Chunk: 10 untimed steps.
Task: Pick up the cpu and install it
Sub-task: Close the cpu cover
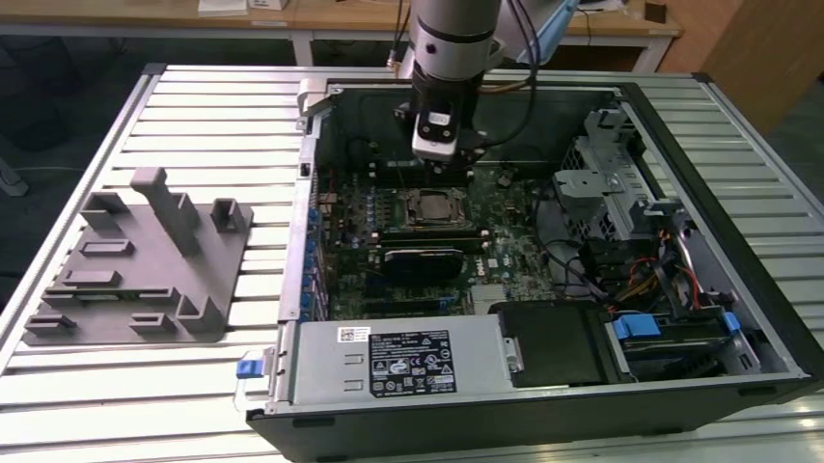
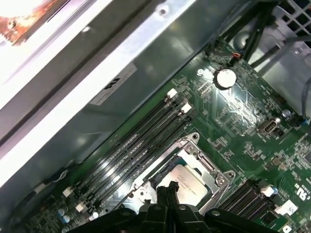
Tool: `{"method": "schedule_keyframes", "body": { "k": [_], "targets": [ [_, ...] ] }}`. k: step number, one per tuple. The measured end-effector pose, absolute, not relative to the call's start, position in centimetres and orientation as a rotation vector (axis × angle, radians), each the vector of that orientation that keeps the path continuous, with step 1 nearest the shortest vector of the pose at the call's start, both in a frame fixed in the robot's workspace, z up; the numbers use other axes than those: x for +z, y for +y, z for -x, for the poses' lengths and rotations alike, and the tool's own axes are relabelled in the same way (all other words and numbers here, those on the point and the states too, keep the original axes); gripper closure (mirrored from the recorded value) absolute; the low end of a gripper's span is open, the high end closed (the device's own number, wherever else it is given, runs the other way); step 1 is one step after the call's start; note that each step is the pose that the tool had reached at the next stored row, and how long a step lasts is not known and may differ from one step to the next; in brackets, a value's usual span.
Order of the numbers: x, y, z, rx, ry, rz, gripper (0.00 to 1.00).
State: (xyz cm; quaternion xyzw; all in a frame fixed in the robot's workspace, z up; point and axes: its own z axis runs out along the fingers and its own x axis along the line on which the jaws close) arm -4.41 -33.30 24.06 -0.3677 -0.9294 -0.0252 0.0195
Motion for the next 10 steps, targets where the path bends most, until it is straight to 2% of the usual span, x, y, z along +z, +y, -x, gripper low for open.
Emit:
{"method": "schedule_keyframes", "body": {
  "k": [10],
  "targets": [
    [24.04,-33.30,4.41,-0.072,-2.945,0.965,0.89]
  ]
}}
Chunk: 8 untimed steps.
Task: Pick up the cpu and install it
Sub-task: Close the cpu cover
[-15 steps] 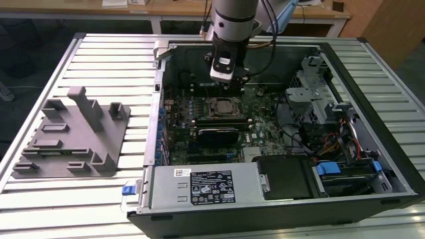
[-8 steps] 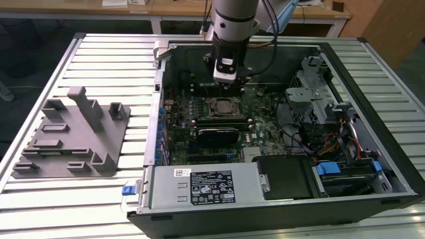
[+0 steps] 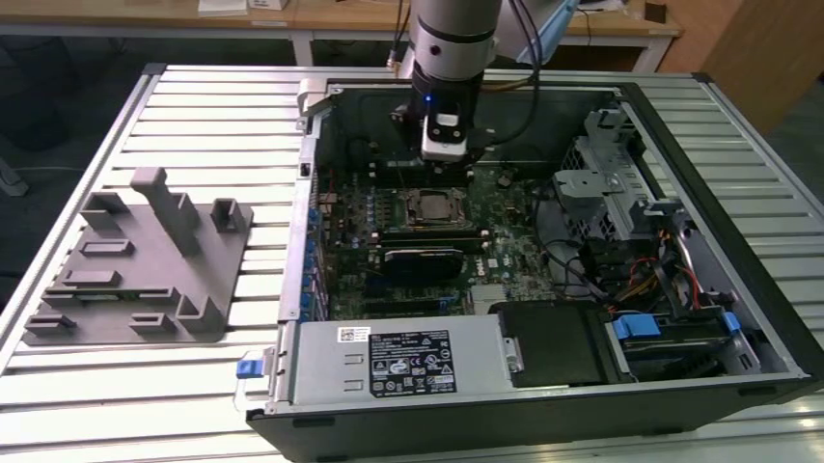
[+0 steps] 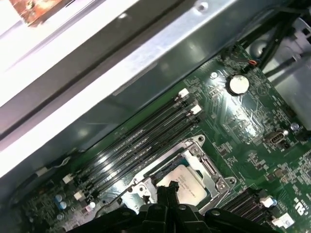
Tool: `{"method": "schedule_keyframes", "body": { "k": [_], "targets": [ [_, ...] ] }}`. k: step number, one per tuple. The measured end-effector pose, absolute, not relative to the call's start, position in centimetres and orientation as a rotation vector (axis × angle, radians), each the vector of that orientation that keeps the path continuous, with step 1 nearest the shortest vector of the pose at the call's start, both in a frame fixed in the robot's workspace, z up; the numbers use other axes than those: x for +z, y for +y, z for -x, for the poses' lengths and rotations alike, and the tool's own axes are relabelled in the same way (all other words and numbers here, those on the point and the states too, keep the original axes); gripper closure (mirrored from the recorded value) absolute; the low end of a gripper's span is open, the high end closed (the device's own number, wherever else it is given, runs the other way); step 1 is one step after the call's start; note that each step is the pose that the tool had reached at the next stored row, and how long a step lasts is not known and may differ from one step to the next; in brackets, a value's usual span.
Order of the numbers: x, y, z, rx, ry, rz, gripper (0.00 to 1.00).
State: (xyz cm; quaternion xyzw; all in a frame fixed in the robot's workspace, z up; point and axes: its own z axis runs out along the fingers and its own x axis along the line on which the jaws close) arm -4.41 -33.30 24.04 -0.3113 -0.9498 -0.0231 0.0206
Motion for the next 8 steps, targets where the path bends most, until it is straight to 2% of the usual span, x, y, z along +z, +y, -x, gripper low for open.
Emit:
{"method": "schedule_keyframes", "body": {
  "k": [8],
  "targets": [
    [24.03,-33.30,4.41,-0.063,-2.987,0.823,0.89]
  ]
}}
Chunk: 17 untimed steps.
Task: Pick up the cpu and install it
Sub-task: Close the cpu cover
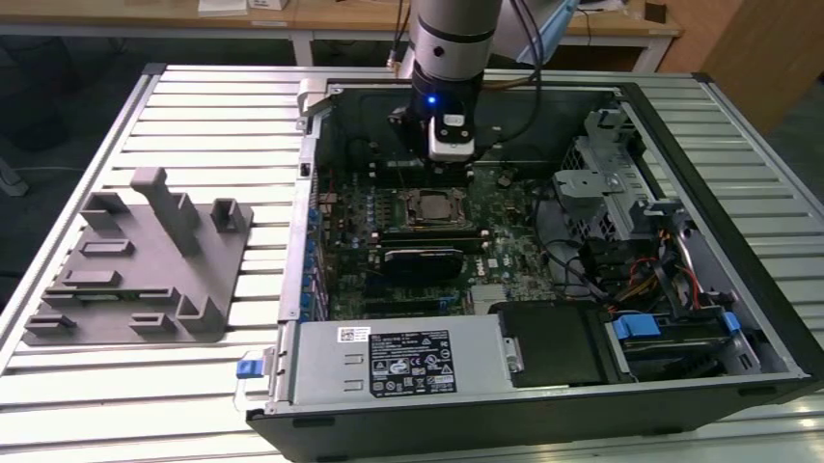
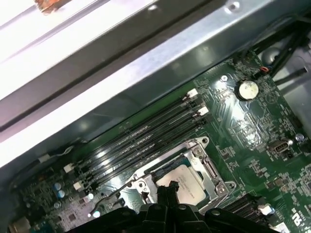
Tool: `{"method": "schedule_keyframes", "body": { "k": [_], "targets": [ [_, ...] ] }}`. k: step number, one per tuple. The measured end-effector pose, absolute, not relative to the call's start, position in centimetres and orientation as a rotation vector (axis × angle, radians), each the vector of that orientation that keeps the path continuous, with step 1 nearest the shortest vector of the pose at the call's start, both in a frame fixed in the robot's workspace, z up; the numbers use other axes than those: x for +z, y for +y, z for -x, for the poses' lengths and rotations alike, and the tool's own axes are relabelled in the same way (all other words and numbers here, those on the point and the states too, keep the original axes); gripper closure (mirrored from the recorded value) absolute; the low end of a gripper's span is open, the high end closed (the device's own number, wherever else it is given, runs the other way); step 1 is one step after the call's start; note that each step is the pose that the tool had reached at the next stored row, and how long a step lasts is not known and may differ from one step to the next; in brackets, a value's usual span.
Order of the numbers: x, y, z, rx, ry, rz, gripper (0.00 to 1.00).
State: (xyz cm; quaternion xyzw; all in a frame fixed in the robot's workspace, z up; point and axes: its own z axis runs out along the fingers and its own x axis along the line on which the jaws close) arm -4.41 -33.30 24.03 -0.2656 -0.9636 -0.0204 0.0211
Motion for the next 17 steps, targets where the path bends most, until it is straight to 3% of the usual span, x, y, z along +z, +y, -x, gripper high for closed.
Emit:
{"method": "schedule_keyframes", "body": {
  "k": [17],
  "targets": [
    [23.99,-33.30,4.41,-0.036,-3.060,0.483,0.89]
  ]
}}
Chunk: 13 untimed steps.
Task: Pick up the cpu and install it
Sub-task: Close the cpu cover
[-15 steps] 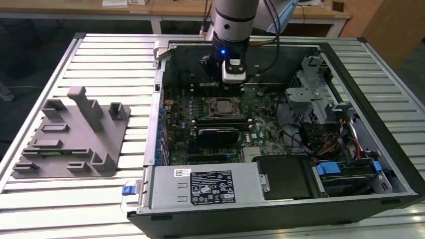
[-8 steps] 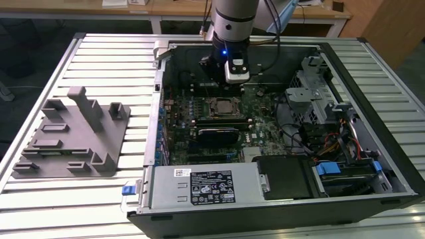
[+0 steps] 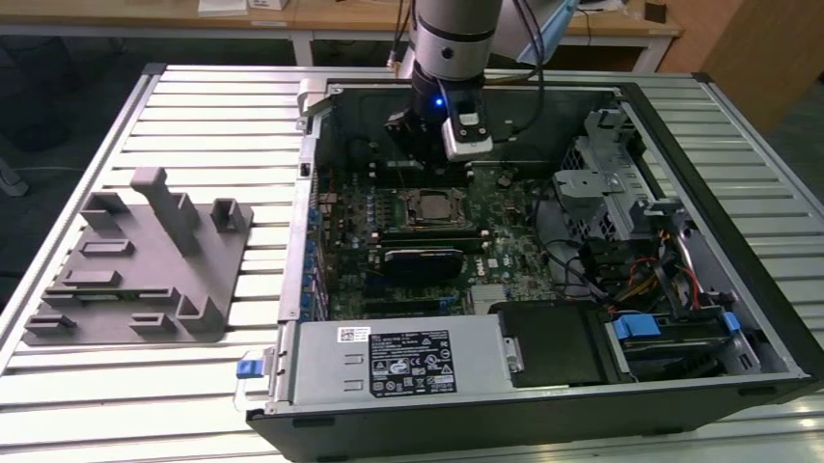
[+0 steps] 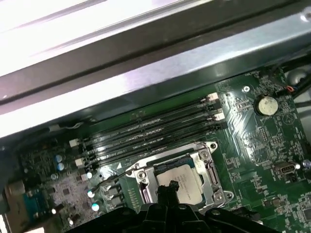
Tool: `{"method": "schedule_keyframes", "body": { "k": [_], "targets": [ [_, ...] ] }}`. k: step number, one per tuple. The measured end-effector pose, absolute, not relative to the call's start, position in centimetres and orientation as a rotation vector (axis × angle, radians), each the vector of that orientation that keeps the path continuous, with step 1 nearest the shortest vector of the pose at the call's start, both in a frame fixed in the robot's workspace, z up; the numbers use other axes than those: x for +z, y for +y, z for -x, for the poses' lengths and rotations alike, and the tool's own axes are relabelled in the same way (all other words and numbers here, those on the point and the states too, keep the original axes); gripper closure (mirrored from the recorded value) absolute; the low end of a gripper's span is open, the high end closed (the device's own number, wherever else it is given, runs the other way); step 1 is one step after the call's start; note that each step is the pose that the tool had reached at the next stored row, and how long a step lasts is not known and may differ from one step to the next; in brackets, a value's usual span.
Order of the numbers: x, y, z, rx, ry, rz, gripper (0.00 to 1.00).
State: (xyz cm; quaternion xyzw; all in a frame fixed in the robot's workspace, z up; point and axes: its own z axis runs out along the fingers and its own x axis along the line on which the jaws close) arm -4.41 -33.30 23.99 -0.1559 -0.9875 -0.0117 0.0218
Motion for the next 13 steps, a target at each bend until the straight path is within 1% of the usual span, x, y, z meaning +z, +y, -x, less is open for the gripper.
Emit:
{"method": "schedule_keyframes", "body": {
  "k": [5,13],
  "targets": [
    [23.96,-33.30,4.41,-0.021,-3.082,0.314,0.89],
    [23.84,-33.30,4.41,-0.015,-3.096,0.072,0.89]
  ]
}}
